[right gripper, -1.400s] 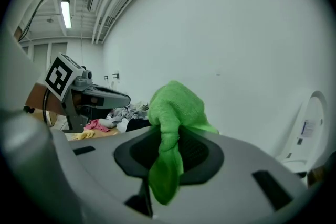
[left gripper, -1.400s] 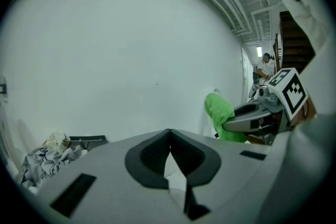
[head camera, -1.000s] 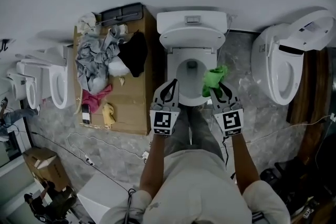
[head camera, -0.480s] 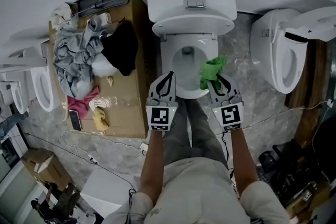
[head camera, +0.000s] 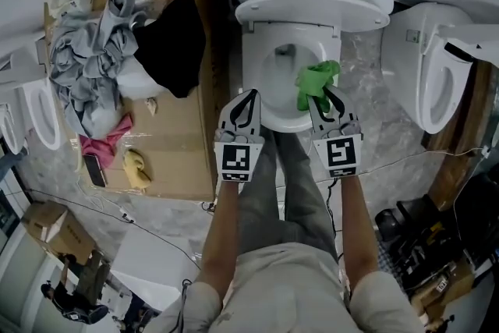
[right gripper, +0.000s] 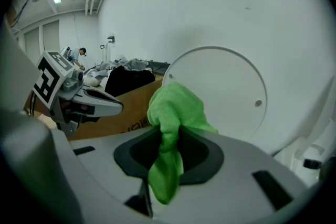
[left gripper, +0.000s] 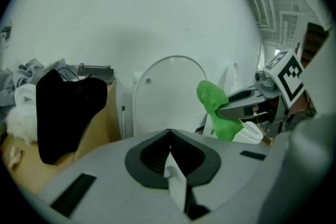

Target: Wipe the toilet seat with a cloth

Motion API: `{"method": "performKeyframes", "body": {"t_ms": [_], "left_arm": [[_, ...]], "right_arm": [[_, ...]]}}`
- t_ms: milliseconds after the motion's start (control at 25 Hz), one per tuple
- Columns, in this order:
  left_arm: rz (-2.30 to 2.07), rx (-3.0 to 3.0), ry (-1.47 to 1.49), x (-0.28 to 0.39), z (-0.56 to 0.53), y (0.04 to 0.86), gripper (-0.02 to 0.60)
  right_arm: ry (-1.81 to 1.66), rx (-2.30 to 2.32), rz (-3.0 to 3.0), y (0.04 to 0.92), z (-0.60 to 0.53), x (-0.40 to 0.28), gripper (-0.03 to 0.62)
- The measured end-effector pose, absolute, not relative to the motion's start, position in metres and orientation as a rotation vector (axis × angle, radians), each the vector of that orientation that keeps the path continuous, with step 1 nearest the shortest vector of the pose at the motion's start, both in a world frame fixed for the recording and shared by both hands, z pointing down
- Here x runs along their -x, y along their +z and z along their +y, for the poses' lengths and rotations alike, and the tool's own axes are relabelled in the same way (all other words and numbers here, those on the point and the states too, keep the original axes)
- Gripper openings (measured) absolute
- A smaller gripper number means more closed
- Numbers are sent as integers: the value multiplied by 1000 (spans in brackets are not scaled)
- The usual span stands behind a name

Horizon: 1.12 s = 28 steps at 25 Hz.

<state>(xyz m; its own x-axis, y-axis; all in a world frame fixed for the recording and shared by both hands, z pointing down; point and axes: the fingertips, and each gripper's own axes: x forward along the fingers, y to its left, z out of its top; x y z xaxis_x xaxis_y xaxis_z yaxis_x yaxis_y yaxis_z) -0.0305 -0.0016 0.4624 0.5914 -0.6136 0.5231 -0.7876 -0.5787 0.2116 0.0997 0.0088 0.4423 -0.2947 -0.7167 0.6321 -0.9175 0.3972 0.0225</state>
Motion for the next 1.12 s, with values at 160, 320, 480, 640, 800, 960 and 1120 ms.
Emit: {"method": "performKeyframes", "body": {"t_ms": [160, 320, 480, 640, 800, 960, 1120], "left_arm": [[-1122, -2375, 562, 36, -3, 486, 12], [-1145, -2345, 554, 40, -5, 506, 12], [-1169, -2322, 559, 45, -5, 525, 12], [-1201, -2292, 572, 51, -4, 547, 12], [-1244, -2255, 582, 56, -6, 572, 12], [-1284, -2214, 589, 58, -8, 592, 12], [-1324, -2176, 590, 58, -11, 605, 12]], "right_arm": [[488, -1374, -2100, 470, 2, -87, 97], [488, -1330, -2108, 498, -4, -75, 98], [488, -1267, -2105, 531, -10, -69, 97], [483, -1209, -2108, 562, -20, -64, 97], [466, -1128, -2135, 588, -28, -55, 97], [453, -1049, -2155, 613, -37, -47, 97], [458, -986, -2155, 636, -49, -46, 97]]}}
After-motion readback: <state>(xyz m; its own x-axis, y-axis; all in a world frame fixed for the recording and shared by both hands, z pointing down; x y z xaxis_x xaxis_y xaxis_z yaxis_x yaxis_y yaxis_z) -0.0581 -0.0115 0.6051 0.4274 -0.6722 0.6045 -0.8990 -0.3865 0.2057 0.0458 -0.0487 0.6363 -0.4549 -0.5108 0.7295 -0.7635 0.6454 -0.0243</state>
